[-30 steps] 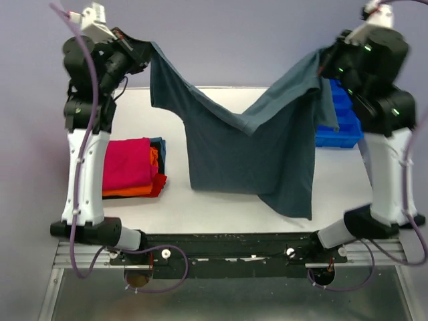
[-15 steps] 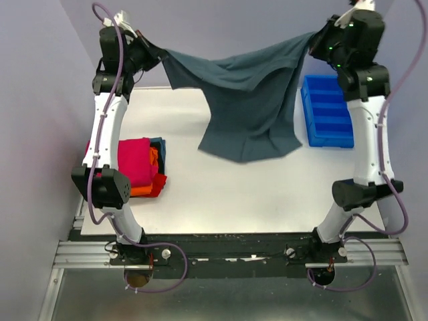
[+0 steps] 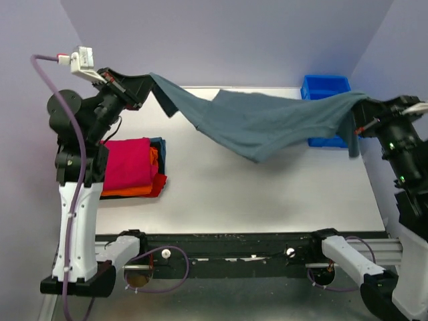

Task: Fold and stack the t-shirts
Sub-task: Flatten out the tshirt

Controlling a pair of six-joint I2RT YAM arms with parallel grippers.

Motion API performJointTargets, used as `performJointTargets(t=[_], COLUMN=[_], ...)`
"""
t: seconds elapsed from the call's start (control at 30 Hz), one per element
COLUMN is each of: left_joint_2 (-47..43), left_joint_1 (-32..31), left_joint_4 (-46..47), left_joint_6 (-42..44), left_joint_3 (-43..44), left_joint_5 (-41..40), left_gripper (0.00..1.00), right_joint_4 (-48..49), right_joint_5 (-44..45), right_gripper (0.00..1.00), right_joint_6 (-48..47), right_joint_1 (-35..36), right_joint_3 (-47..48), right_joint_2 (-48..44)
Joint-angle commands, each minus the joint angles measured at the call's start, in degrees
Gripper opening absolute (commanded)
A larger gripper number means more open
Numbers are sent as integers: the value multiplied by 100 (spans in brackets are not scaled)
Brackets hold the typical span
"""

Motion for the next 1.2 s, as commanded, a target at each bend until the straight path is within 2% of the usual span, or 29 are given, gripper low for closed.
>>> performJointTargets(t=[0.0, 0.1, 0.23, 0.33, 0.4, 0.5, 0.57, 0.6, 0.67, 0.7, 0.77, 0.8, 0.87, 0.97, 1.17], left_joint_2=[-522, -321, 574, 1400, 2032, 2623, 2738, 2730, 2695, 2651, 2581, 2563, 2624, 2913, 3222], left_joint_1=[-10, -1, -1, 8, 17, 95, 209, 253, 289, 289, 289, 306, 333, 333, 491], left_joint_4=[-464, -667, -799, -817, -808, -388, 374, 787, 1562, 1748, 2056, 2170, 2329, 2374, 2497], left_joint_6=[362, 380, 318, 424, 459, 215, -250, -505, -805, -859, -842, -833, -833, -833, -815], left_joint_3=[323, 929, 1746, 1985, 1916, 1154, 180, -608, -1518, -1878, -2415, -2592, -2725, -2550, -2286], left_joint_5=[-198, -252, -216, -584, -699, -656, -586, -629, -769, -892, -1278, -1436, -1587, -1474, -1306], left_gripper=[0, 0, 0, 0, 0, 0, 0, 0, 0, 0, 0, 0, 0, 0, 0], right_joint_4=[-65, -302, -558, -611, -541, -15, 477, 705, 970, 893, 368, 269, 486, 987, 1411], right_joint_5=[37, 369, 661, 399, -91, -874, -1436, -1735, -2551, -2773, -2732, -2574, -2354, -1758, 456], right_gripper=[1, 1, 1, 1, 1, 1, 1, 1, 1, 16, 86, 91, 90, 85, 70], right_joint_6=[-104, -200, -227, -8, 194, 528, 748, 862, 986, 908, 662, 591, 538, 529, 888], right_joint_1=[-31, -31, -31, -31, -31, -31, -31, -22, 65, 144, 293, 311, 312, 312, 294], right_joint_3=[46, 730, 1830, 2436, 2640, 2483, 2299, 2341, 2831, 3304, 4053, 4038, 3165, 1145, -2259], right_joint_2=[-570, -194, 1096, 2300, 3056, 4085, 4779, 5174, 5991, 6387, 7109, 7146, 6754, 5761, 3643])
